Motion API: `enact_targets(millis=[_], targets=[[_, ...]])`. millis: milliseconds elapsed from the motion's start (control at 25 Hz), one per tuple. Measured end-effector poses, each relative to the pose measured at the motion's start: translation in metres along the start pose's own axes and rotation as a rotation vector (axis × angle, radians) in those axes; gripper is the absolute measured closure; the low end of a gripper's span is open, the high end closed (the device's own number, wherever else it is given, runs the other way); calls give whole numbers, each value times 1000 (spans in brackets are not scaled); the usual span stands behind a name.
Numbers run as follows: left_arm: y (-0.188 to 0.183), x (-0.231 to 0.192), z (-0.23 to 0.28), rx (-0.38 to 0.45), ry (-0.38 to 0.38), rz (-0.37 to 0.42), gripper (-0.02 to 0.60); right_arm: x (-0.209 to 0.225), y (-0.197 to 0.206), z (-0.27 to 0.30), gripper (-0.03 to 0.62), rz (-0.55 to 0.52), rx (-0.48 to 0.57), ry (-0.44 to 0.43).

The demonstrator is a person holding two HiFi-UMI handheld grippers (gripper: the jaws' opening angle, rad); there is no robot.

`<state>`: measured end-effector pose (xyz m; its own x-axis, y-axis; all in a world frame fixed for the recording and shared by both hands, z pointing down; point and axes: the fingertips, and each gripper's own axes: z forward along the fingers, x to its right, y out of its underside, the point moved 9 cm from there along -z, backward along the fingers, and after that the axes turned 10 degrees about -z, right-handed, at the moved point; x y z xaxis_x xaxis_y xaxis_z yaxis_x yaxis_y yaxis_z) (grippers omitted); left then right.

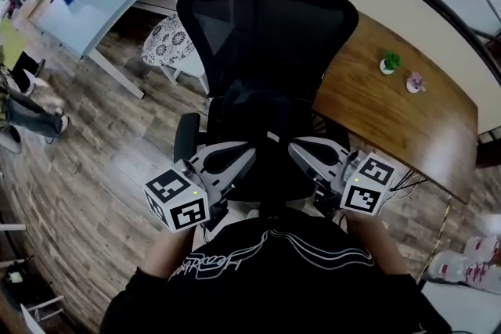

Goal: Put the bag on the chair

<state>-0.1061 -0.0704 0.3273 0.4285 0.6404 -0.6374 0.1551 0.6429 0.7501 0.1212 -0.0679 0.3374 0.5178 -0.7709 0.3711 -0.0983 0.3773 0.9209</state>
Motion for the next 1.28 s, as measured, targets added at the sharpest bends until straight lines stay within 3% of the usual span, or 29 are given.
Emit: enact_targets(millis=[320,640,1280], targets=[[5,25,-10,-10,-49,125,543,-23,2,-18,602,-15,35,61],[13,33,-18,6,-74,126,543,-36,12,-28,602,19,76,34],[31,40,-33,3,-113,112,543,-51,32,-24,602,67,55,-4]])
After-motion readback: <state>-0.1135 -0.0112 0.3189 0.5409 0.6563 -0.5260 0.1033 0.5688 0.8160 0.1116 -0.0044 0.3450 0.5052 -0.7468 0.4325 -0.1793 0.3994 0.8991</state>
